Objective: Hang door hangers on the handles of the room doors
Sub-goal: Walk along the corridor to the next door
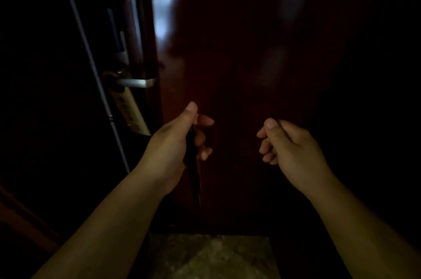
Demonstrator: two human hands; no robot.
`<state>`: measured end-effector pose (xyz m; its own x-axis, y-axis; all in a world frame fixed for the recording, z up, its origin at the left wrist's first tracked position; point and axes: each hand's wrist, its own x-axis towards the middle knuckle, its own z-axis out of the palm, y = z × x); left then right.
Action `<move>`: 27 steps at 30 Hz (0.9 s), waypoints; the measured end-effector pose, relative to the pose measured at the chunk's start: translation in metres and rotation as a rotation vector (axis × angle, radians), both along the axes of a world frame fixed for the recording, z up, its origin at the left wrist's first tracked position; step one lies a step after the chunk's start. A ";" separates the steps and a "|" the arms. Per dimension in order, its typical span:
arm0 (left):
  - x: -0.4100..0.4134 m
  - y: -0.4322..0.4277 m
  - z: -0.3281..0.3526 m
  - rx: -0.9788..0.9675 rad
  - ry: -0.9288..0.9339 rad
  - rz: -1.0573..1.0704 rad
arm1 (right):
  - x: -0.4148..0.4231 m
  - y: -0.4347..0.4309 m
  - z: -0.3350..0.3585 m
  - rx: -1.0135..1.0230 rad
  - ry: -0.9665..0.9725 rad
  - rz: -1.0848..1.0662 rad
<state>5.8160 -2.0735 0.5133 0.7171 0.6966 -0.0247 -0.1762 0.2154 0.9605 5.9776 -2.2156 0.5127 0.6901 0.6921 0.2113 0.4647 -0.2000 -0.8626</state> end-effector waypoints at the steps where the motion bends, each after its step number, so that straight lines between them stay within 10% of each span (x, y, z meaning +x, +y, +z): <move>1: 0.005 -0.008 -0.001 0.009 0.002 -0.026 | 0.002 -0.015 -0.001 -0.001 -0.002 -0.031; 27: 0.084 -0.548 0.078 0.136 -0.177 -0.710 | -0.095 -0.616 0.071 0.289 -0.138 -0.877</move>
<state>5.9003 -2.6213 0.5917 0.9811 0.0528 0.1861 -0.1932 0.2162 0.9570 5.8828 -2.8317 0.5840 0.8971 -0.1569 0.4129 0.3512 -0.3137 -0.8822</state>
